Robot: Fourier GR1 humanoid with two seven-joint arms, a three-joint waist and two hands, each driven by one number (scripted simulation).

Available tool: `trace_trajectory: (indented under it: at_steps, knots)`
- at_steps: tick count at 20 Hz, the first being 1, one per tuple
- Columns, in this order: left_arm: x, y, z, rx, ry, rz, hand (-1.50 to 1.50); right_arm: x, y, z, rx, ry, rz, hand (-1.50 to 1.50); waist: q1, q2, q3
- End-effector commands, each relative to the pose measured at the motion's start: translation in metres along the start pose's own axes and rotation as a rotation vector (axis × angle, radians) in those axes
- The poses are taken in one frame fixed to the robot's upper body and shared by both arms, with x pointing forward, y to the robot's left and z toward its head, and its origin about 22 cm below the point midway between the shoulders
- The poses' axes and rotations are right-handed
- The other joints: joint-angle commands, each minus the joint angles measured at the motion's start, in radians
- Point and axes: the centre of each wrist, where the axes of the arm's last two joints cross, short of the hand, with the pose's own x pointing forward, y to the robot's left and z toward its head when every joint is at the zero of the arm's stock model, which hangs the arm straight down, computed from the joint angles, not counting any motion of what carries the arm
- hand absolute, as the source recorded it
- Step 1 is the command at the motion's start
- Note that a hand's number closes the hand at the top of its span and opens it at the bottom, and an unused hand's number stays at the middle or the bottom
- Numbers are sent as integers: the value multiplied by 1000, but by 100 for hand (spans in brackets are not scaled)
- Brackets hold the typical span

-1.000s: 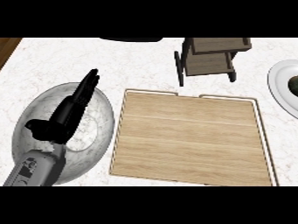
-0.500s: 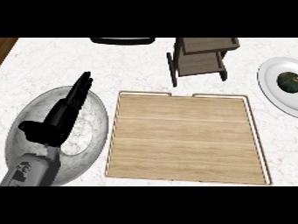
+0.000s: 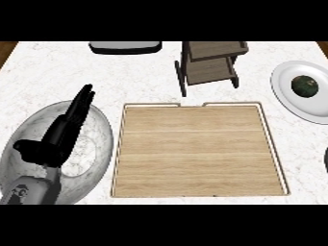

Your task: Pick the croissant from the tray and place it in the tiered basket

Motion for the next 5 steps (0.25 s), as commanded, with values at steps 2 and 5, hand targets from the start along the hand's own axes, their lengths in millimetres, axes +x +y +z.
trace_trajectory:
  at_steps: [2, 5]
  knots:
    - [-33, -2, 19, 31, 170, 22, 0, 22, -58, 23, -34, 173, -31, -150, -36, -7, -11]
    - [-29, 7, 19, 38, 162, 18, 0, 15, -75, 34, -10, 190, 0, -150, -41, -8, -10]
